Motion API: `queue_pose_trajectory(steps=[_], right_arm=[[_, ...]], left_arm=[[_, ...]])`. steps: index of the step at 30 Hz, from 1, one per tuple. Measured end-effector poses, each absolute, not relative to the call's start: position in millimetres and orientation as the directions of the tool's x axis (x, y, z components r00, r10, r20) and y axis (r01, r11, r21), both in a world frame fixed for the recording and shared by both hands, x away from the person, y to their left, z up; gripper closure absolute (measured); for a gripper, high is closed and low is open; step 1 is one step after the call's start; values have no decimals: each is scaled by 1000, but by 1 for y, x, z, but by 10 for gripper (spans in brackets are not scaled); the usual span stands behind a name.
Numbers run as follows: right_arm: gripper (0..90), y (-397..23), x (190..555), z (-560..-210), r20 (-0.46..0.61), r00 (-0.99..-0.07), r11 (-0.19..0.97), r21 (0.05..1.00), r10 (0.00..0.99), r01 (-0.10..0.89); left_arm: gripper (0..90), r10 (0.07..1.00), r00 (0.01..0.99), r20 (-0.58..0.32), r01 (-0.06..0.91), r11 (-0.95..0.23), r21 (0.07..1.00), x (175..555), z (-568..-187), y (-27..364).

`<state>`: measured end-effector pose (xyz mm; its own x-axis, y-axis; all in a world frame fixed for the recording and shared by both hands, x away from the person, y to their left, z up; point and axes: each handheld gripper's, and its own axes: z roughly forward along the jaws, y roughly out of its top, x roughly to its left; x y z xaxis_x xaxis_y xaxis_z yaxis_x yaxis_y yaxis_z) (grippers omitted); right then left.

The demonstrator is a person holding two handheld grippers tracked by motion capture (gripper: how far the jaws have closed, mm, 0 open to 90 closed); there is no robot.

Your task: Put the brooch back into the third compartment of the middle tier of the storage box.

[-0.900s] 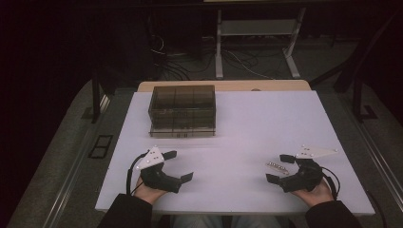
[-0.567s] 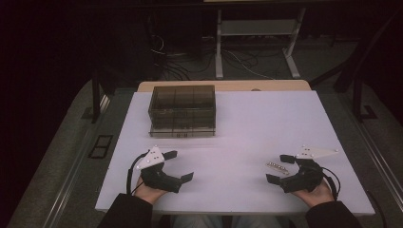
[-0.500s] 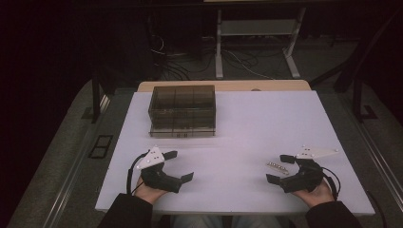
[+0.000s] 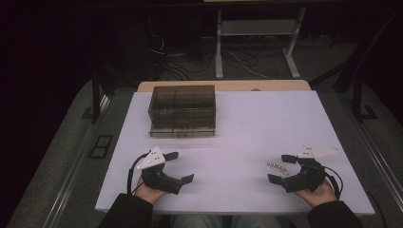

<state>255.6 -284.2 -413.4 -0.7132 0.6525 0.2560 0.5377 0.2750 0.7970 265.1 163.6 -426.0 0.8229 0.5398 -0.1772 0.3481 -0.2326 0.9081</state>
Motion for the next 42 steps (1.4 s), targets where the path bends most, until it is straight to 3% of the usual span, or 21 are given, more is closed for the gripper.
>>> queue_pose_trajectory(steps=[28,42], right_arm=[[4,-296,263,-397,224,-714,359,742,663,567],[4,-297,279,-393,215,-725,440,671,654,596]], left_arm=[[0,547,816,-186,352,-214,911,264,-424,167],[0,546,817,-187,353,-216,910,264,-425,167]])
